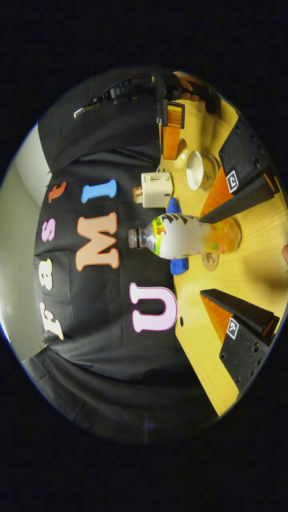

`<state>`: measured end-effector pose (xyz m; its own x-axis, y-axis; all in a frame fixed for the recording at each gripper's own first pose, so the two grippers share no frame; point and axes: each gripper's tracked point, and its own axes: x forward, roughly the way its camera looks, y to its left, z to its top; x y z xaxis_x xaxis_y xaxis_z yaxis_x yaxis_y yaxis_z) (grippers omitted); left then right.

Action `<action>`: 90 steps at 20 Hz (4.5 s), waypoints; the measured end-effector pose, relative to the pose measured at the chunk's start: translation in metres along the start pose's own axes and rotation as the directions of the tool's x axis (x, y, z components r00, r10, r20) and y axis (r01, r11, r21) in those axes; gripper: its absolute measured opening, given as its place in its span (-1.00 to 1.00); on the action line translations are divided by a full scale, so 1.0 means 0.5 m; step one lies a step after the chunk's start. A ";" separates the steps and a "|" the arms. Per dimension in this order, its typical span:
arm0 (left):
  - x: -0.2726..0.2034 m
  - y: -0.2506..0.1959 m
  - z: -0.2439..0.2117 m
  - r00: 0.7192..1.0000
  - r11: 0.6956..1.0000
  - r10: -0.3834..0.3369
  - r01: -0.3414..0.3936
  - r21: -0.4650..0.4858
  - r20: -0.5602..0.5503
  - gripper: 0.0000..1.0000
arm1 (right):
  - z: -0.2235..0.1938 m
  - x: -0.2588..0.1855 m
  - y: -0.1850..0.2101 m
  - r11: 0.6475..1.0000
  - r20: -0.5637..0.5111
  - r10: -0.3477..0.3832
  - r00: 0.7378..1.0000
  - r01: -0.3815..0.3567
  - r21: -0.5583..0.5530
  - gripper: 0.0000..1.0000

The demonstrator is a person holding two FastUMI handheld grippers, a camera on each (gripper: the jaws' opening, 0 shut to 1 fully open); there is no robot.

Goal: Open the teacup lid with one hand, grasp the water bottle and pour water into the teacup with the other hand; after pouring, place the water bottle on the coaster and then close the teacup lid.

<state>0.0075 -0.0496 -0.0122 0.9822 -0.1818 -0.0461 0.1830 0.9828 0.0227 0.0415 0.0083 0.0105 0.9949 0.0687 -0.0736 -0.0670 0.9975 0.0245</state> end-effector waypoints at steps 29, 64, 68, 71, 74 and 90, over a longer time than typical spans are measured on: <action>0.109 -0.055 -0.015 0.997 0.993 -0.043 0.050 0.108 -0.072 0.10 | 0.067 -0.059 -0.038 1.000 0.057 -0.006 0.998 0.007 -0.021 -0.43; 0.157 -0.034 -0.051 0.983 0.382 0.090 0.113 0.917 -0.159 0.11 | 0.098 -0.077 -0.081 0.999 0.078 -0.019 0.997 0.016 0.033 -0.46; 0.158 -0.035 -0.056 0.980 0.315 0.085 0.147 0.938 -0.182 0.11 | 0.099 -0.081 -0.086 0.999 0.080 -0.024 0.997 0.022 0.029 -0.46; 0.158 -0.028 -0.060 0.975 0.249 0.090 0.176 0.952 -0.203 0.11 | 0.102 -0.081 -0.091 0.999 0.083 -0.027 0.996 0.024 0.034 -0.46; 0.158 -0.031 -0.064 0.971 0.161 0.086 0.207 0.965 -0.223 0.10 | 0.102 -0.082 -0.095 0.999 0.082 -0.031 0.996 0.029 0.031 -0.43; 0.162 -0.033 -0.053 0.953 -0.075 0.113 0.289 0.955 -0.279 0.10 | 0.104 -0.085 -0.091 0.999 0.083 -0.025 0.996 0.023 0.030 -0.46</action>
<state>0.0829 -0.0797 -0.0427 0.9458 -0.0534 -0.3203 0.3090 -0.1557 0.9382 0.0064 -0.0408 0.0644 0.9991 0.0417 0.0086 -0.0421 0.9977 0.0531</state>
